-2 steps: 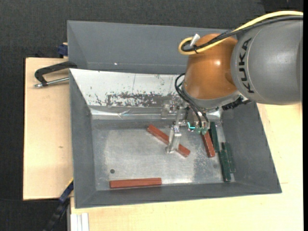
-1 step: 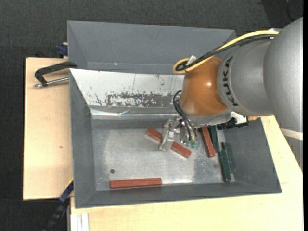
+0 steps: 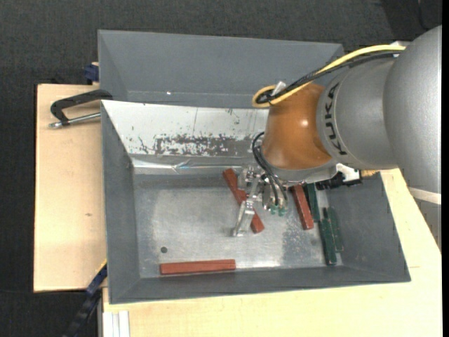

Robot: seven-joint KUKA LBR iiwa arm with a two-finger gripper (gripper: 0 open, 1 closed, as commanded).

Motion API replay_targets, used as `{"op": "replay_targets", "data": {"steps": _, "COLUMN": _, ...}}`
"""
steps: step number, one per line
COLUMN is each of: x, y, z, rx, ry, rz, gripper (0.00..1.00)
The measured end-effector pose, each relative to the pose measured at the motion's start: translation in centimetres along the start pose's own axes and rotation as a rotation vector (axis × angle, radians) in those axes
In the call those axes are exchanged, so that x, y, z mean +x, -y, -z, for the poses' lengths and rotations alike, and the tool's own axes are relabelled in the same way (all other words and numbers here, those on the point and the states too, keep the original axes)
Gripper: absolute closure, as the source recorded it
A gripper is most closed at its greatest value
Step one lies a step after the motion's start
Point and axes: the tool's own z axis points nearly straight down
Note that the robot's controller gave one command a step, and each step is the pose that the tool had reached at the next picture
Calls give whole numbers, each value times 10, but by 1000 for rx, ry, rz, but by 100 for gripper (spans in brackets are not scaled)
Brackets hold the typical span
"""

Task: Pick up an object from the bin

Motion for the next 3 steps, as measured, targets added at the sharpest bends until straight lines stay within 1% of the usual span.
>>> {"op": "replay_targets", "data": {"steps": 1, "x": 0, "y": 0, "z": 0, "rx": -1, "ry": 1, "rz": 0, "gripper": 100}}
{"op": "replay_targets", "data": {"steps": 2, "x": 0, "y": 0, "z": 0, "rx": 0, "ry": 0, "rz": 0, "gripper": 0}}
{"op": "replay_targets", "data": {"steps": 3, "x": 0, "y": 0, "z": 0, "rx": 0, "ry": 0, "rz": 0, "gripper": 0}}
